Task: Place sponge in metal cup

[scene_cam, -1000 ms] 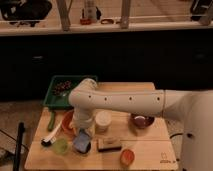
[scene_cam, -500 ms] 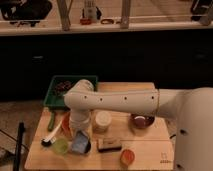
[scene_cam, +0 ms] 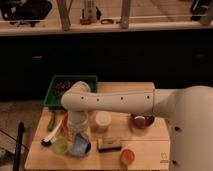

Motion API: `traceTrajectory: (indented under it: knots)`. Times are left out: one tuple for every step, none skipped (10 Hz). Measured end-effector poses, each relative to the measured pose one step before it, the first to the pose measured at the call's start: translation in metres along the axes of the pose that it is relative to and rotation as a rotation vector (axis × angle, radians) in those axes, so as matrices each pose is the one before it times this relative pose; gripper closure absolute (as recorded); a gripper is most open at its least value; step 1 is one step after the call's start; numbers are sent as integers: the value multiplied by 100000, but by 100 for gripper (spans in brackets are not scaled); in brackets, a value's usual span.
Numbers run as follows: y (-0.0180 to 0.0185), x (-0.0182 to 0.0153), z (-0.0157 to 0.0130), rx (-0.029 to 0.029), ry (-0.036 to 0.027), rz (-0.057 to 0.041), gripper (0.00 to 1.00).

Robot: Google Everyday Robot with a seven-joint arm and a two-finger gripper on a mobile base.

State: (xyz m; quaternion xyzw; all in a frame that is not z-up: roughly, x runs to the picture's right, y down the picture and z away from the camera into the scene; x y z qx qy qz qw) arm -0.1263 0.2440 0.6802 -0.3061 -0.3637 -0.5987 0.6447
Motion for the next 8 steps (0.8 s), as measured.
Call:
traceTrajectory:
  knots:
    - [295, -95, 135, 71, -1123, -1044, 100]
    - [193, -28, 44, 214, -596, -516, 100]
    - [169, -11, 55, 227, -534, -436, 100]
    - [219, 76, 8, 366, -565, -294, 100]
    - [145, 114, -54, 505, -431, 27, 96]
    - [102, 69, -35, 101, -277, -6, 90]
    - [46, 161, -106, 180, -210, 22, 78]
    - [-1, 81, -53, -19, -266, -30, 68]
